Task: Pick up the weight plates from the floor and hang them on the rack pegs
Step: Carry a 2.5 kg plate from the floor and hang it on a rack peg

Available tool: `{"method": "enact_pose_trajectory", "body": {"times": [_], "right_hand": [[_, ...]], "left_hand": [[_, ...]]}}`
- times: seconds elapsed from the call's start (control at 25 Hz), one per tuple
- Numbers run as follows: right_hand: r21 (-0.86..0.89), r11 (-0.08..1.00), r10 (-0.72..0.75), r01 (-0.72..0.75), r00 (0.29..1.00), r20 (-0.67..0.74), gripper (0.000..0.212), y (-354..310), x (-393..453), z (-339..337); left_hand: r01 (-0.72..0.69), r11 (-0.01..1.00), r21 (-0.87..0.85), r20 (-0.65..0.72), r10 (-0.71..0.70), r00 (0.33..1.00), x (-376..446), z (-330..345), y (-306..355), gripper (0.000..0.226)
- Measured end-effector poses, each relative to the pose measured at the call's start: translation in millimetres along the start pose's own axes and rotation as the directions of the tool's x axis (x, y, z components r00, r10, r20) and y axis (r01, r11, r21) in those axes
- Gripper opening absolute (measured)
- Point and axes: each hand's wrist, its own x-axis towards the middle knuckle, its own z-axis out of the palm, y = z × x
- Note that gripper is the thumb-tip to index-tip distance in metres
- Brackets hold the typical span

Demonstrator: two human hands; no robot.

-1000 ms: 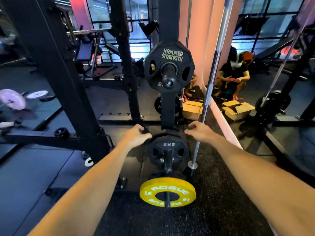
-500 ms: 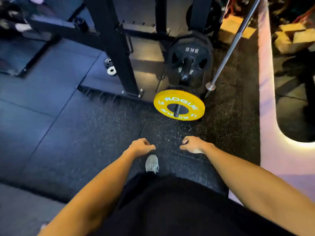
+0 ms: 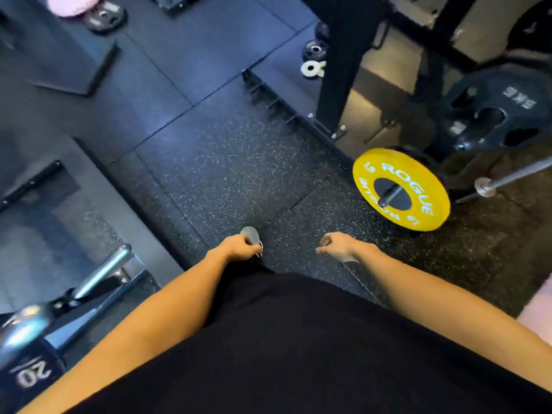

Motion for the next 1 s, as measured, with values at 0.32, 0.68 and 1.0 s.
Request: {"method": "enact_pose_trajectory", "body": {"times": [0.32,0.68,1.0], "right_hand": [[-0.245,0.963,-0.077,0.109,0.988,0.137,0.037,-171.8,116.1,-65.5],[-0.239,0.947,-0.198,0.215,0.976,0.094,0.031,-405.4,245.3,-160.1],[-0.331,0.910,-0.197,0.249,0.963,0.182,0.031,-549.2,405.5,-250.8]], "left_hand": [[0.118,0.990,-0.084,0.093,-0.110,0.990,58.5,-108.2,-103.6,0.047],[0.182,0.941,-0.286,-0.015,-0.194,0.981,133.8,-310.4,-212.2,0.057],[0.219,0.892,-0.396,0.006,-0.236,0.972,237.8,-467.1,-255.9,0.058]]}}
